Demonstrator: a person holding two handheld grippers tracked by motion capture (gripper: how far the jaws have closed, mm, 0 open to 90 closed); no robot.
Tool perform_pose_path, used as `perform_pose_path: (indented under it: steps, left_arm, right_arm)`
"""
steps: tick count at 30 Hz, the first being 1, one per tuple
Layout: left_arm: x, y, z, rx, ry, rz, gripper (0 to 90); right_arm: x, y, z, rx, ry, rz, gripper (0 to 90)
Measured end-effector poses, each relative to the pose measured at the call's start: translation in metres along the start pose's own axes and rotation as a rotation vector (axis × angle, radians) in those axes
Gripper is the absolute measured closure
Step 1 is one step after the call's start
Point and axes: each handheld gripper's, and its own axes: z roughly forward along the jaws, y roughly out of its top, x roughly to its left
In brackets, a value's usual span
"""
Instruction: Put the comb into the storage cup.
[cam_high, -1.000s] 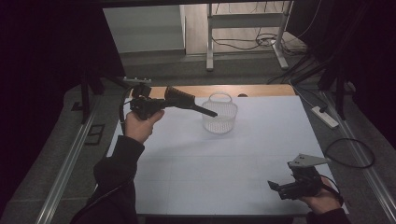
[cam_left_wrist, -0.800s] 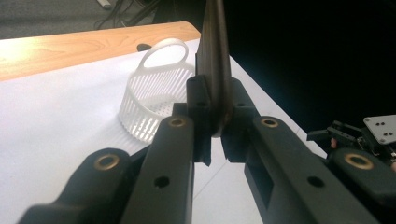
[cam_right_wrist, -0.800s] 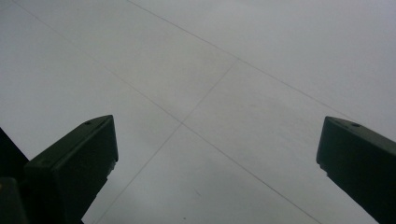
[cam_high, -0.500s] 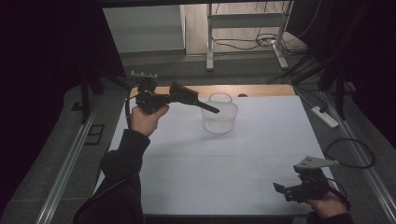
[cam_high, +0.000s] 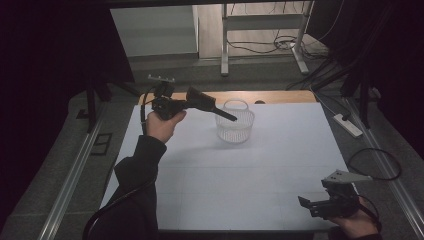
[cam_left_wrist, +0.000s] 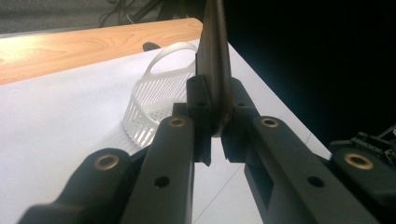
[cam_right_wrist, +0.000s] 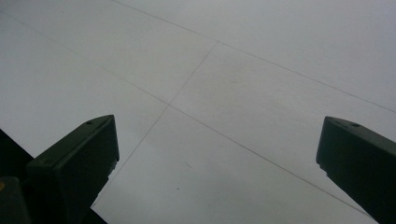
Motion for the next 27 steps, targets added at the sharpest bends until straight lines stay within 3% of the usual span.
perform_pose_path:
  steps: [18, 27]
  left_arm:
    - [0.006, 0.002, 0.028, 0.030, 0.012, -0.015, 82.9]
    - [0.003, 0.004, 0.037, 0.043, 0.019, -0.003, 82.9]
  right_arm:
    - [-0.002, -0.001, -0.001, -0.008, 0.020, 0.012, 0.0]
    - [-0.002, -0.001, -0.001, -0.011, 0.015, 0.017, 0.0]
